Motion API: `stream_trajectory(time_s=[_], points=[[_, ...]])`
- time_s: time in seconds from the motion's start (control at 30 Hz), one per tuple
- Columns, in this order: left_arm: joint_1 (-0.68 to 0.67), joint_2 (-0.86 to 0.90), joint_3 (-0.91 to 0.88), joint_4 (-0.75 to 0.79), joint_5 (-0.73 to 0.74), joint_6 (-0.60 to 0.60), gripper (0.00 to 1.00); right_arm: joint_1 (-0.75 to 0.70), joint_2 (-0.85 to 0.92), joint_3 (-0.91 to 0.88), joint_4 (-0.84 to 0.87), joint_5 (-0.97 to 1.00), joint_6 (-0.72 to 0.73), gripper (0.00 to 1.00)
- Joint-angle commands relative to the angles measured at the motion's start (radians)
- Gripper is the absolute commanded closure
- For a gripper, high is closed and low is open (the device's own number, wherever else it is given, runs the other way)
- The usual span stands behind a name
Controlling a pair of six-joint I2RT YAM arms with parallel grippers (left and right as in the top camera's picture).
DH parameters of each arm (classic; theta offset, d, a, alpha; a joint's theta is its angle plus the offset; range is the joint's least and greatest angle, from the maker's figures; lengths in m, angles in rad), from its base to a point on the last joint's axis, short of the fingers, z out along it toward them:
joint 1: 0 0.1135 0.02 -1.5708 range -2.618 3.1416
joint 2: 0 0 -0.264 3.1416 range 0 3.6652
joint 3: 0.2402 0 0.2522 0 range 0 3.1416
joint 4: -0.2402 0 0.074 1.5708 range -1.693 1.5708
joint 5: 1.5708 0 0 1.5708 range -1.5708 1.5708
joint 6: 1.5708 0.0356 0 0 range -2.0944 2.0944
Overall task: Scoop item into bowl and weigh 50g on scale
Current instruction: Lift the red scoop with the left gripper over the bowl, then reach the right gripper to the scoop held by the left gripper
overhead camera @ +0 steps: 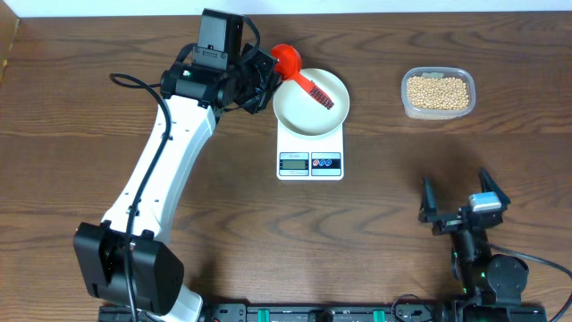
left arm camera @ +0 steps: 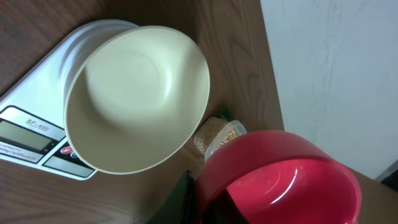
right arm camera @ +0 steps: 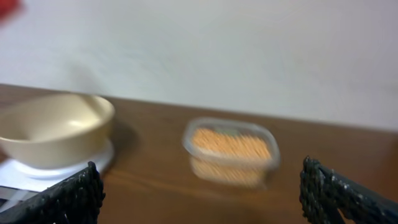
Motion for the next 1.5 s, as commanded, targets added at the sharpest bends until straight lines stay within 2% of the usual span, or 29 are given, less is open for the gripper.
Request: stream_trajectory(time_s=[0.0,0.13,0.23,0.37,0.53,0.63,0.77,0.87,1.0,1.1,1.27,1.47], points=[[-0.003,0.005,0.003,0.004,-0.01,-0.001,0.93,0.005,-0.004,-0.002,0.103,-0.253,0.0,0.01],[-0.014,0.006,0.003,0.013,-0.011,-0.001,0.93,0.005,0.009,0.0,0.238,-0.311,0.096,0.01],[-0.018,0.006,0.003,0.027,-0.011,-0.001,0.93,0.005,0.037,0.029,0.25,-0.326,0.167,0.01],[-0.018,0.006,0.003,0.035,-0.018,-0.001,0.93,0.005,0.138,0.121,0.248,-0.397,0.168,0.01],[-0.018,0.006,0.003,0.038,-0.029,-0.001,0.93,-0.002,0.38,0.306,0.23,-0.526,0.163,0.01],[-0.018,0.006,0.003,0.039,-0.03,-0.001,0.93,-0.042,0.693,0.536,0.219,-0.766,0.167,0.01],[-0.018,0.006,0.003,0.05,-0.035,-0.002,0.93,-0.095,0.939,0.74,0.22,-0.994,0.246,0.01],[-0.018,0.005,0.003,0.057,-0.035,-0.02,0.93,-0.122,1.109,0.883,0.221,-1.095,0.302,0.01],[-0.018,0.006,0.003,0.075,-0.037,-0.089,0.93,-0.118,1.279,1.009,0.222,-1.128,0.382,0.01],[-0.018,0.006,0.003,0.089,-0.036,-0.124,0.93,-0.103,1.36,1.037,0.269,-1.126,0.43,0.01],[-0.019,0.006,0.003,0.089,-0.036,-0.203,0.93,-0.093,1.429,1.036,0.316,-1.116,0.43,0.01],[-0.021,0.006,0.002,0.058,-0.037,-0.204,0.93,-0.072,1.458,1.036,0.317,-1.041,0.469,0.01]])
